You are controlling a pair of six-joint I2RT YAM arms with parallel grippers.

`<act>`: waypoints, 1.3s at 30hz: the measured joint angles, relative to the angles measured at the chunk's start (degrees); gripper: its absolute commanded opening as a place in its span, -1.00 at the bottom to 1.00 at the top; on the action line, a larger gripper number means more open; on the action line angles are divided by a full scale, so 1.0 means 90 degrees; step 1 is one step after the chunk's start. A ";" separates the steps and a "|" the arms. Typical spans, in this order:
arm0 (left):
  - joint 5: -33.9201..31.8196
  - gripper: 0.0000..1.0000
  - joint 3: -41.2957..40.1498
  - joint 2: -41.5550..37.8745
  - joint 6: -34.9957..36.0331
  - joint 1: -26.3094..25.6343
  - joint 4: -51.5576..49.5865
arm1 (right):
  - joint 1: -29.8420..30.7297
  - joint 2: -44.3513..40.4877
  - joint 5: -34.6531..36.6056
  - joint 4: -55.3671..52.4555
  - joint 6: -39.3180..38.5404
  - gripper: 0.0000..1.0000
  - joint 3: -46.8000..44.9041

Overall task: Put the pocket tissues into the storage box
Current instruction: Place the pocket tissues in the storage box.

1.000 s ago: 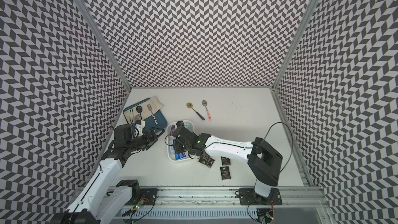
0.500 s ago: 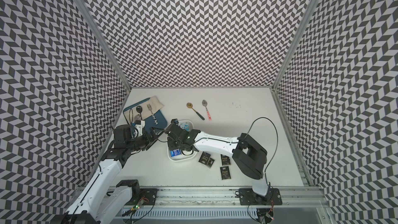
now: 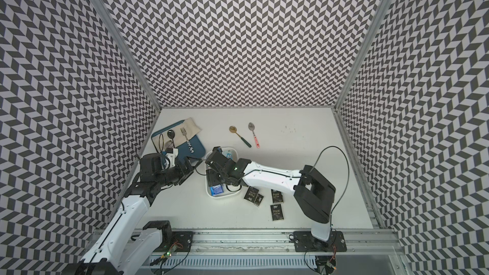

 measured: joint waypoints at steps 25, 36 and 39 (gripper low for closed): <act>0.0005 1.00 0.0002 0.0005 -0.0002 0.0000 -0.0056 | -0.0083 0.0345 -0.1843 -0.0304 -0.0920 -0.18 -0.0486; 0.0005 0.99 0.0002 0.0007 -0.0005 0.0000 -0.0073 | -0.0085 -0.0027 -0.2108 -0.0333 -0.1056 -0.05 -0.0408; 0.0005 1.00 0.0002 0.0010 -0.0005 0.0000 -0.0073 | -0.0087 -0.0432 -0.2142 -0.0330 -0.1088 0.05 -0.0410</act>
